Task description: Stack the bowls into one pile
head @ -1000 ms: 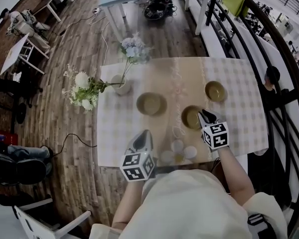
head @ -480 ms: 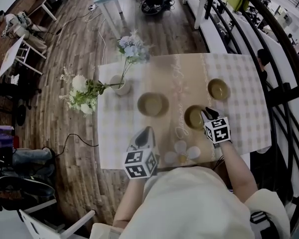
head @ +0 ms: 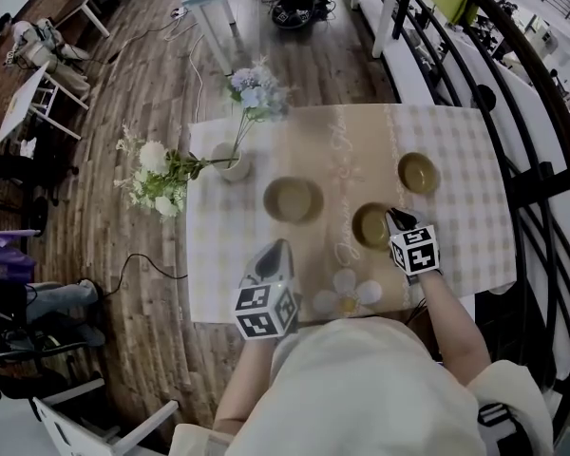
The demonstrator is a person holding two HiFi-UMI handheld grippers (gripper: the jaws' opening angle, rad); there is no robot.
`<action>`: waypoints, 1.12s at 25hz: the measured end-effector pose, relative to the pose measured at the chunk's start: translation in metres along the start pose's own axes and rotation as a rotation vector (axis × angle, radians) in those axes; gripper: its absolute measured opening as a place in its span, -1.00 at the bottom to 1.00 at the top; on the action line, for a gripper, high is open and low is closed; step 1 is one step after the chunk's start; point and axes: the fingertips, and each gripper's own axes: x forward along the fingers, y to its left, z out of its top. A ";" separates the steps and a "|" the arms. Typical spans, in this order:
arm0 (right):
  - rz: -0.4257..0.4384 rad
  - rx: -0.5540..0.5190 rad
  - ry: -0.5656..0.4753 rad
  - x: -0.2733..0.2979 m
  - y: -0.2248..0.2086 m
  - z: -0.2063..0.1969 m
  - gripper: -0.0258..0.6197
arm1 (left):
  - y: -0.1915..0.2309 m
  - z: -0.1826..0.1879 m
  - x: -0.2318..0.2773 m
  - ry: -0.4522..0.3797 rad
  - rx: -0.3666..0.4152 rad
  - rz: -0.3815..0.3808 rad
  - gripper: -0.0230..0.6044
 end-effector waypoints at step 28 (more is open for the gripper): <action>0.090 -0.051 -0.194 -0.019 0.047 0.092 -0.88 | 0.016 0.010 -0.013 -0.051 -0.015 0.035 -0.91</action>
